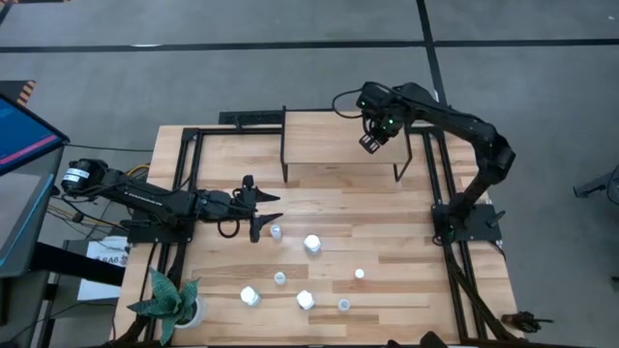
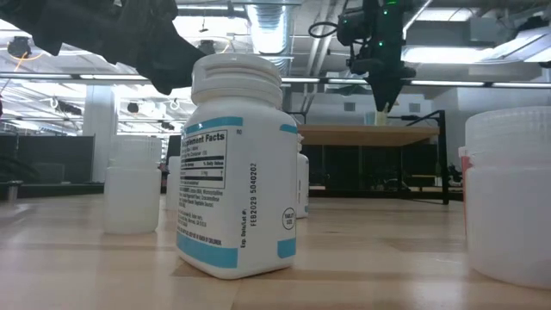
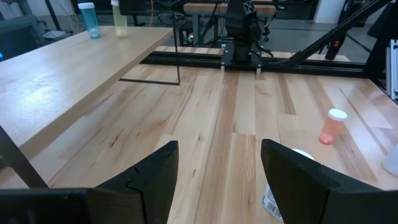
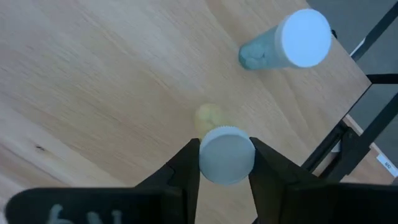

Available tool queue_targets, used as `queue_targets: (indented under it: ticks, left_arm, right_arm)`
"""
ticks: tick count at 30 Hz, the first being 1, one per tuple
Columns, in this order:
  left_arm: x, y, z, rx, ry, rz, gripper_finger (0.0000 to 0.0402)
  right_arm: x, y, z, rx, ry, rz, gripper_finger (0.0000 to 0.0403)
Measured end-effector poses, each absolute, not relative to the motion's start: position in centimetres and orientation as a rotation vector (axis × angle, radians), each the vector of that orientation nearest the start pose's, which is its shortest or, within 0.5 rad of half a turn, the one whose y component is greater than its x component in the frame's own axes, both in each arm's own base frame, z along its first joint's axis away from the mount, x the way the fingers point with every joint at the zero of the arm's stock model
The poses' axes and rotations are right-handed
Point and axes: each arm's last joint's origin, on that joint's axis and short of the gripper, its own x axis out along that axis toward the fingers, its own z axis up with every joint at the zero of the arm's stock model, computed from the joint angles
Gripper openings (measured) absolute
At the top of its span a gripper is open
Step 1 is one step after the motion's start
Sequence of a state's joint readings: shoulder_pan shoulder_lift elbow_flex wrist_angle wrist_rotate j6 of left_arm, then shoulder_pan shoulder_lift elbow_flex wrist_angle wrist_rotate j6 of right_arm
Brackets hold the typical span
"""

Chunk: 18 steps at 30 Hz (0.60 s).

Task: Pick and place medicine bottles onto shelf by color
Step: Put the yellow pill bottle on the shelf

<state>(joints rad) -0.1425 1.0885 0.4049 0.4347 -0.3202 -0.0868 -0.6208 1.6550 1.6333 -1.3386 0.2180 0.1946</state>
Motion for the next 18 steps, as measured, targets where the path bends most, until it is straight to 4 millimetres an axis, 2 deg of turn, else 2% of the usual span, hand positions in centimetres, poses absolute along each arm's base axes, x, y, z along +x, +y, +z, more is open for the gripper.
queue_targets:
  ticks: [10, 18]
  left_arm:
    - [21.68, -2.19, 20.57, -0.03, 0.235, 0.187, 0.0219]
    - [21.68, -2.19, 20.57, -0.03, 0.235, 0.187, 0.0219]
  right_arm:
    - [24.91, -18.76, 32.81, 0.4, 1.278, -0.819, 0.0205]
    - [24.81, -18.86, 32.84, 0.36, 1.29, -0.857, 0.0216]
